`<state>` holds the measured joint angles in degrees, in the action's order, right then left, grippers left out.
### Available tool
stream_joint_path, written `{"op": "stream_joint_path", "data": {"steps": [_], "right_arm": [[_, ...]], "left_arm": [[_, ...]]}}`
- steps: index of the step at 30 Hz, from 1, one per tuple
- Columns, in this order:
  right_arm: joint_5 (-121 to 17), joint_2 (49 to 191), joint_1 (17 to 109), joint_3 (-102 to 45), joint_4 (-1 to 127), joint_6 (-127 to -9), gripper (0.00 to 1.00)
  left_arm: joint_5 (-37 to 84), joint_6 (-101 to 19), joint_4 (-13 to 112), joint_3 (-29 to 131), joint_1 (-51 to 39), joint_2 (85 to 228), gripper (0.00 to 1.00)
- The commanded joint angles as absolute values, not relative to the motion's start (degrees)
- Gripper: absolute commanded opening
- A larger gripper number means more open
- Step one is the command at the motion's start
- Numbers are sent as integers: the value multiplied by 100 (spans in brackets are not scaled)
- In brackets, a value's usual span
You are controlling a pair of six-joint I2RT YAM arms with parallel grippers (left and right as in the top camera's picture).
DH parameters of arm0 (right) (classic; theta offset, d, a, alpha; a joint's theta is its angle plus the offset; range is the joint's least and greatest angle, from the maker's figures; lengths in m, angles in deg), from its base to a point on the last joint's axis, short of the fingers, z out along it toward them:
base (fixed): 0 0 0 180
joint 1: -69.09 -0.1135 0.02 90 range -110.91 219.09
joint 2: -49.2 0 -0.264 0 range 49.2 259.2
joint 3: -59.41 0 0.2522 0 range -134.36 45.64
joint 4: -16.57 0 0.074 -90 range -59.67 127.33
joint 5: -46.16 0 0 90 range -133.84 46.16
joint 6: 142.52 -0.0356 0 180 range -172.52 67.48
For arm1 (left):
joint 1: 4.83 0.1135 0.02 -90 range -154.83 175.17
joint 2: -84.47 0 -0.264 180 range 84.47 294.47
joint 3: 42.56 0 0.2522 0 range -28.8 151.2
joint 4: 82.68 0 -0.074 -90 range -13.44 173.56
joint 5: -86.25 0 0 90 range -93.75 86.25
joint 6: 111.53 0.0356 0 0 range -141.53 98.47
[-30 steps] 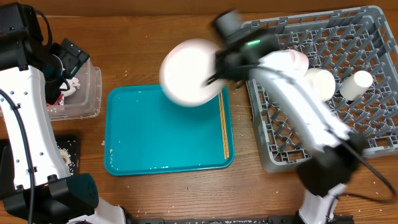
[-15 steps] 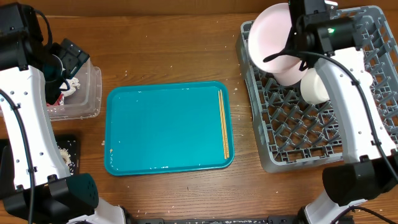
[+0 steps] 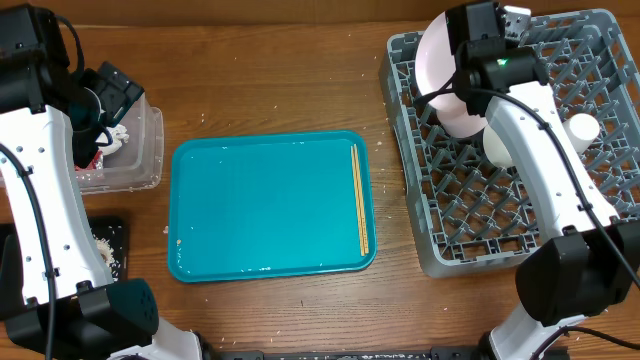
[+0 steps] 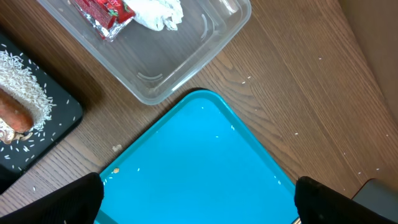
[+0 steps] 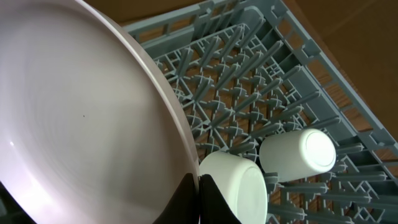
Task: Sort waste into correct bins and load items into the dishwasher
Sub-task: 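Lift the white plate and carry it to the back of the rack, then lower the plate upright into the rack and open the right gripper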
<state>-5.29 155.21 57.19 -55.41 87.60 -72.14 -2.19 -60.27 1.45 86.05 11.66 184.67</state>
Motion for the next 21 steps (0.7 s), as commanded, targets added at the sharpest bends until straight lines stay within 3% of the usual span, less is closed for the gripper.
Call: {"op": "stream_joint_path", "data": {"steps": [1, 9, 21], "right_arm": [[-309, 15530, 5699, -5502, 8629, -7203, 4], [-31, 15229, 6158, -5847, 8553, -7218, 4], [-96, 15213, 7658, -5919, 7263, -5815, 4]], "left_arm": [[-180, -5920, 145, 8642, 1164, 18476, 100], [-180, -5920, 143, 8642, 1164, 18476, 100], [-180, -5920, 143, 8642, 1162, 18476, 100]]}}
